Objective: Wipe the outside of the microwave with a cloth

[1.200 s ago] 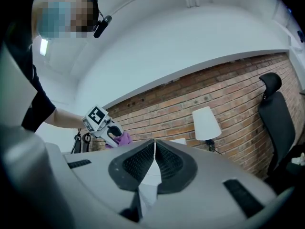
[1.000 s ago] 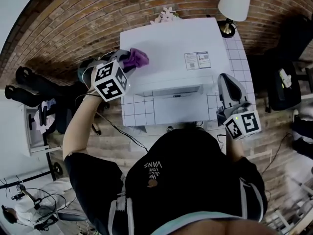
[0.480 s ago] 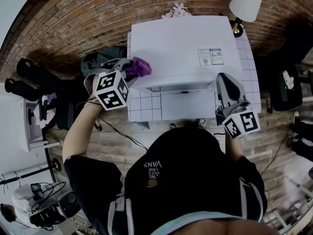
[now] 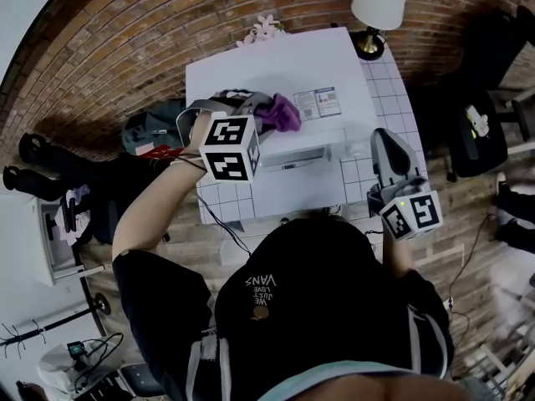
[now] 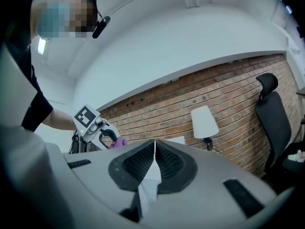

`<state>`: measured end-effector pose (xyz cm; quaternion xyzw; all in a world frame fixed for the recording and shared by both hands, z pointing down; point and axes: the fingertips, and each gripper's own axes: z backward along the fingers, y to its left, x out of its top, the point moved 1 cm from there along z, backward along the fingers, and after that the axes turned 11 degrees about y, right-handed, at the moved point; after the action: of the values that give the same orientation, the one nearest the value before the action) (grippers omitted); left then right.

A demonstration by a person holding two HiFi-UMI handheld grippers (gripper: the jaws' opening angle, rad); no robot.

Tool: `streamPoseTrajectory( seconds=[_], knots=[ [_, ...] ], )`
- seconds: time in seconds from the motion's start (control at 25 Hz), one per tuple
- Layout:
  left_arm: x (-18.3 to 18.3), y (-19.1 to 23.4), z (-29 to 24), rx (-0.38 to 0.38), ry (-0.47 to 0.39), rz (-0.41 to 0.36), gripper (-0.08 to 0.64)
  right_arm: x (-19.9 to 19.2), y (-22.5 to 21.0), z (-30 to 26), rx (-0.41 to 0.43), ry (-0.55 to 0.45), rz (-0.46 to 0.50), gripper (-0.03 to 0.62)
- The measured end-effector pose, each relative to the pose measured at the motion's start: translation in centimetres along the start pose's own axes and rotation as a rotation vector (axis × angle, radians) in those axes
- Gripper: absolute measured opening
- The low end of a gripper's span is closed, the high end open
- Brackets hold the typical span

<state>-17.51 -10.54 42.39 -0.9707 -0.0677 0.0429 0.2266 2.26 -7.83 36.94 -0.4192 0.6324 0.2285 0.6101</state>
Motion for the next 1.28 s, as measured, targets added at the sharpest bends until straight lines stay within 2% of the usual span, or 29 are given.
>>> streamPoseTrajectory(
  seconds=[0.36, 0.6, 0.92, 1.12, 1.28],
  knots=[
    [13.1, 4.3, -2.7, 0.006, -0.104, -0.157, 0.141, 0.9, -7.8, 3.4, -0.087, -0.009, -0.014, 0.005],
    [17.7, 5.3, -3.5, -0.008, -0.148, -0.162, 0.141, 1.1, -10.4, 4.3, -0.077, 0.001, -0.019, 0.005],
    [16.1, 6.2, -2.9, 0.033, -0.183, -0.046, 0.141, 0.6, -8.2, 1.9, 0.036, 0.041, 0.01, 0.005],
    [13.2, 6.8, -0.2, 0.13, -0.283, 0.066, 0.141, 0.8, -4.6, 0.1, 0.077, 0.045, 0.042, 0.005],
    [8.2, 6.5, 3.1, 0.176, -0.378, 0.189, 0.141, 0.8, -0.7, -1.5, 0.088, 0.046, 0.053, 0.005]
  ],
)
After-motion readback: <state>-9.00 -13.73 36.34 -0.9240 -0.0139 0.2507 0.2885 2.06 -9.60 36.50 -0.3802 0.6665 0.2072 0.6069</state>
